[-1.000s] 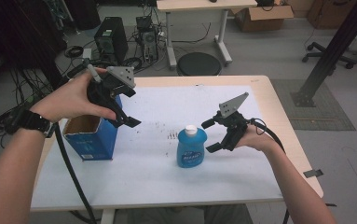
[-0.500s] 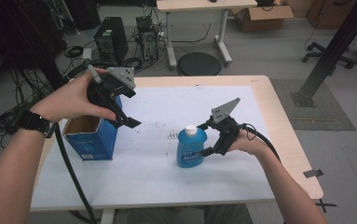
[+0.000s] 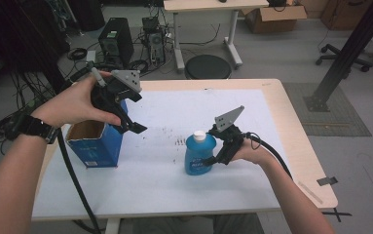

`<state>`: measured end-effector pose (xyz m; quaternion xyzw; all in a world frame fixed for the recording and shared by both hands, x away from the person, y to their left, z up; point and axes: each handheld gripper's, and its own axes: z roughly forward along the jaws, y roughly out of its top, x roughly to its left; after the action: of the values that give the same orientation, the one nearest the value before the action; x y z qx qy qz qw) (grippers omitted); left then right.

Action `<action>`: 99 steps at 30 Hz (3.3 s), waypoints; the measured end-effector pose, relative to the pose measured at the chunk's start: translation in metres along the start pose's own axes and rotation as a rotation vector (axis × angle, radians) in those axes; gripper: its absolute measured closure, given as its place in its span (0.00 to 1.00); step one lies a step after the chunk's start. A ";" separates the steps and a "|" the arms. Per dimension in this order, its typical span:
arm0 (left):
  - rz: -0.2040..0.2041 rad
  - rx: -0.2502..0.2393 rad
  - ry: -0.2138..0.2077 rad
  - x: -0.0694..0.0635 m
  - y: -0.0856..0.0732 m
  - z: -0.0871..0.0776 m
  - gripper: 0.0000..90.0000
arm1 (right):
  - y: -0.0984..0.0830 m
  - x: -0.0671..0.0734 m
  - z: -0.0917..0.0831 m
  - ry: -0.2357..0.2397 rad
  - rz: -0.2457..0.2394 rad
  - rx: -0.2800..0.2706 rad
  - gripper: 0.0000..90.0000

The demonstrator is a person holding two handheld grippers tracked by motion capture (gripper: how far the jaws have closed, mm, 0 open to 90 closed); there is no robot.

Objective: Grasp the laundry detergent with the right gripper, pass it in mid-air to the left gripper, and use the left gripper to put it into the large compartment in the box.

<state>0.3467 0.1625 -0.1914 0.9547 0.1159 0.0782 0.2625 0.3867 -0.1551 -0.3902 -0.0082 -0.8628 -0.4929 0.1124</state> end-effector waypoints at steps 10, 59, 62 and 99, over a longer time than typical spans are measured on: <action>0.003 0.001 0.000 0.001 0.001 -0.001 0.05 | -0.003 0.000 0.005 -0.004 -0.013 -0.007 0.15; 0.015 0.013 0.001 0.001 0.006 -0.002 0.05 | 0.003 0.004 0.003 -0.044 -0.063 0.006 0.46; 0.013 0.017 -0.001 0.001 0.007 -0.002 0.05 | 0.004 0.004 0.003 -0.045 -0.056 0.016 0.46; 0.039 0.012 0.015 -0.002 0.020 -0.011 0.05 | 0.051 0.007 -0.014 -0.099 -0.056 0.082 0.47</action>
<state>0.3461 0.1504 -0.1715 0.9578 0.0996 0.0900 0.2542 0.3894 -0.1417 -0.3383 -0.0039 -0.8865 -0.4593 0.0558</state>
